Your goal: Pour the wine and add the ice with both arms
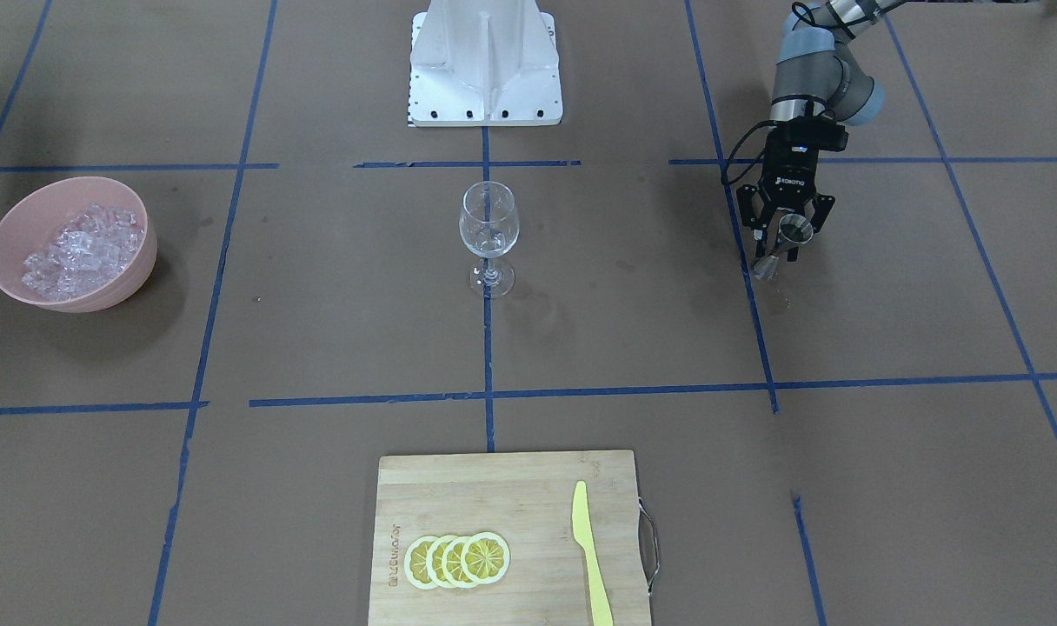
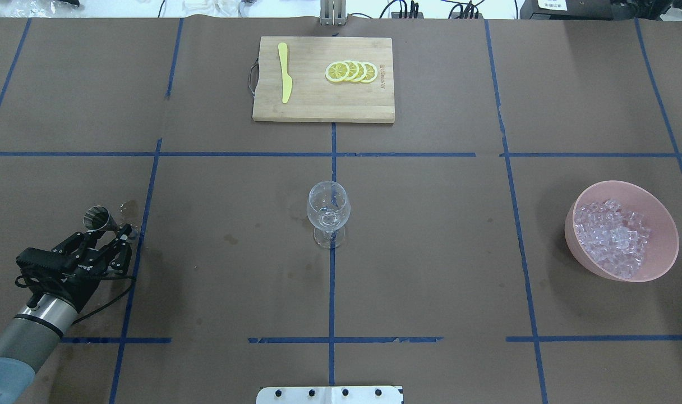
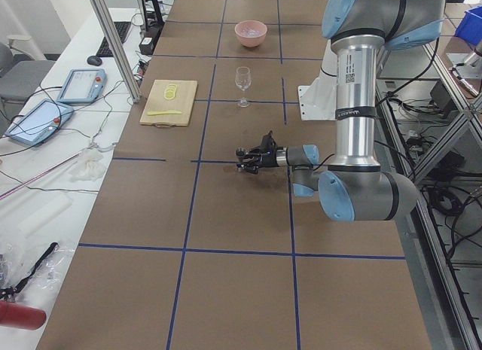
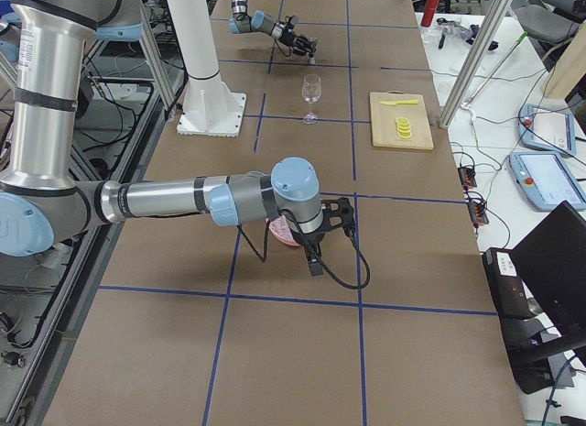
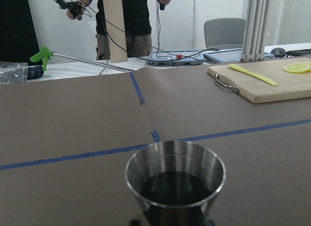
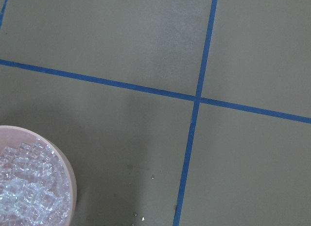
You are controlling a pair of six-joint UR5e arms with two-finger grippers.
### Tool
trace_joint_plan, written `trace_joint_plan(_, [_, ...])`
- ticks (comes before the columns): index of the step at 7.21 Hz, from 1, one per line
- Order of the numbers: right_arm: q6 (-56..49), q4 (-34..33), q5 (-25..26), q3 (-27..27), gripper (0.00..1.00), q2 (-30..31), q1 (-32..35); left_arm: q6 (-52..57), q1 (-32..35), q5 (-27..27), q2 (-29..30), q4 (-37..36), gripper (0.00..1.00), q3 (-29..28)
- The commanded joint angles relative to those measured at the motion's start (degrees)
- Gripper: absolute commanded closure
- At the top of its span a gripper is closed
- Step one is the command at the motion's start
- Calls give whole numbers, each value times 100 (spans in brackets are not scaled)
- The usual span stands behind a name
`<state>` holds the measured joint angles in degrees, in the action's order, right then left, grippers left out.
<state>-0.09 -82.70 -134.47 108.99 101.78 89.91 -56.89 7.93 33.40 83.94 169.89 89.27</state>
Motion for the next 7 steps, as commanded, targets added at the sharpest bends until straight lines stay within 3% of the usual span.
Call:
trace_joint_plan(1, [0,0,0,0,0,0,0,-7,-10,0,0,17,100,-7])
trace_joint_plan(5, [0,0,0,17,0,0,0,125,-2,0,-79,624,100,29])
trace_joint_plan(7, [0,0,0,8,0,0,0,2029,51,61,-10,633,100,369])
